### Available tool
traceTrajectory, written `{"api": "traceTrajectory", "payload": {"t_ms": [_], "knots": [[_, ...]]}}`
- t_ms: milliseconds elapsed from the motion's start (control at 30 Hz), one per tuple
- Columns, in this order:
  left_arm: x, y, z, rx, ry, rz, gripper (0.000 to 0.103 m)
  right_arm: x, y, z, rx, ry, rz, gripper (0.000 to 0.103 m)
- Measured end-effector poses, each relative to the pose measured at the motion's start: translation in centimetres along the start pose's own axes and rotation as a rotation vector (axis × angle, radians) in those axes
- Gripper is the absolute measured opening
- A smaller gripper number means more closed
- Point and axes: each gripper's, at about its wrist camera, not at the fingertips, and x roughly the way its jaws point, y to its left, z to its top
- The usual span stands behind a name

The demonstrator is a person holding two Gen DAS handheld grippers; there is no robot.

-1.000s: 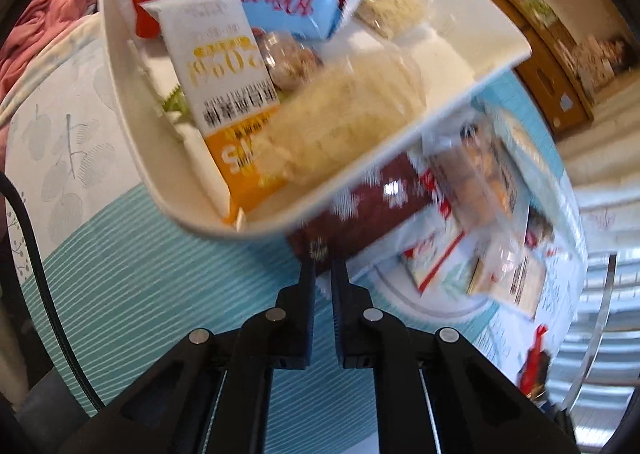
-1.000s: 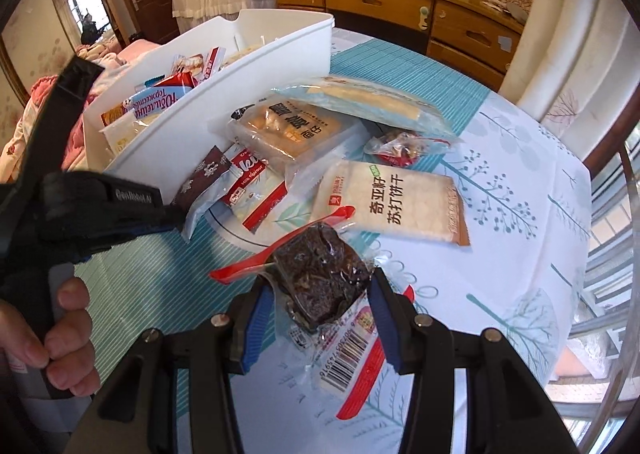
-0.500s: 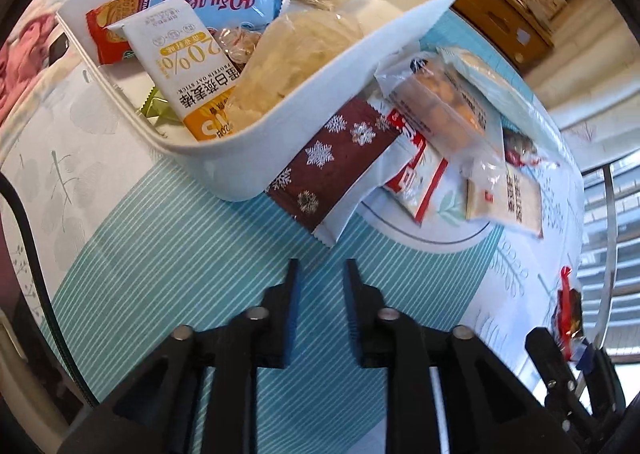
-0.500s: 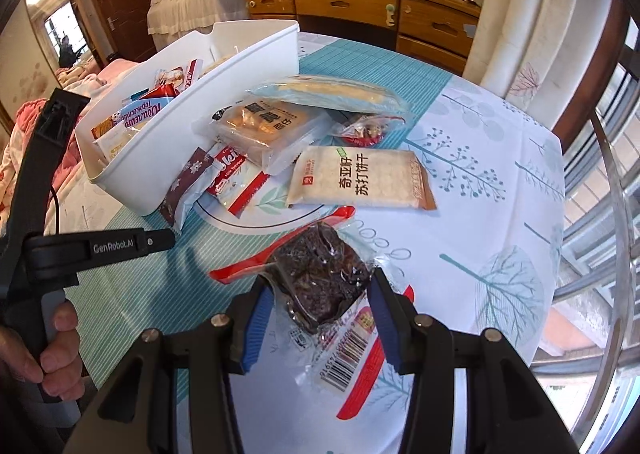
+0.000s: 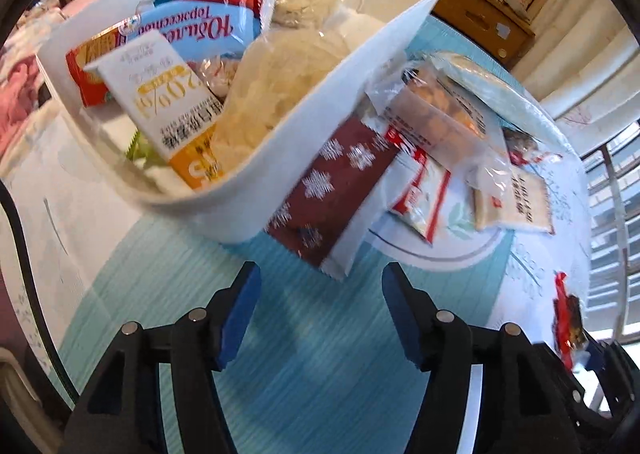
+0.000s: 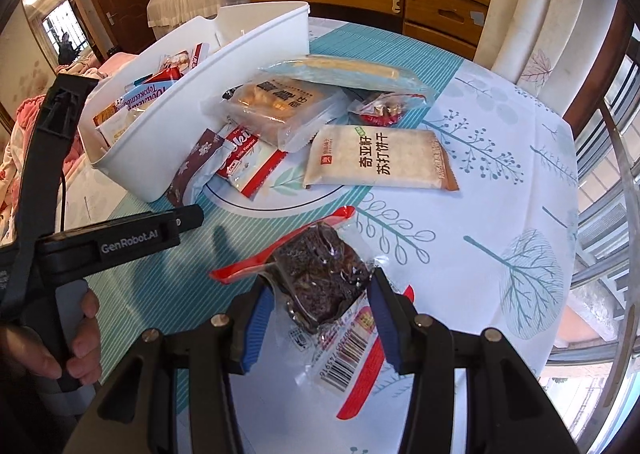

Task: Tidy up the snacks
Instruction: 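Hold the chocolate packet in the right tool while the left reaches toward the tray, then grasp and lift the red snowflake packet with the left tool while the right lifts the chocolate packet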

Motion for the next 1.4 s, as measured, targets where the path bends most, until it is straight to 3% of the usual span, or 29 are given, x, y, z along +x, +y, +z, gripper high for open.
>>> {"api": "traceTrajectory", "payload": {"t_ms": [133,233,400,733,767,967,1400], "knots": [[0.2,-0.3,0.7,-0.034,-0.048,0.003,0.072,0.3,0.0,0.1,0.000,0.005,0.007,0.048],[0.6,-1.3,1.3,-0.044,-0.090,-0.012,0.072,0.6,0.0,0.1,-0.001,0.019,0.005,0.048],[1.3,-2.0,2.9,-0.150,-0.138,-0.013,0.072,0.7,-0.5,-0.2,-0.006,0.033,-0.002,0.048],[3.4,-5.7,4.7,-0.133,-0.122,0.126,0.079,0.3,-2.1,-0.6,0.022,0.045,-0.028,0.048],[3.5,-5.9,4.9,-0.131,-0.125,0.130,0.077,0.2,-2.2,-0.6,0.025,0.044,-0.030,0.048],[3.5,-6.8,5.7,-0.075,-0.164,0.090,0.043,0.1,-2.4,-0.6,0.036,0.040,-0.035,0.048],[3.0,-8.9,5.7,0.038,-0.136,0.076,0.015,-0.1,-2.1,0.0,0.058,0.024,-0.028,0.048]]}}
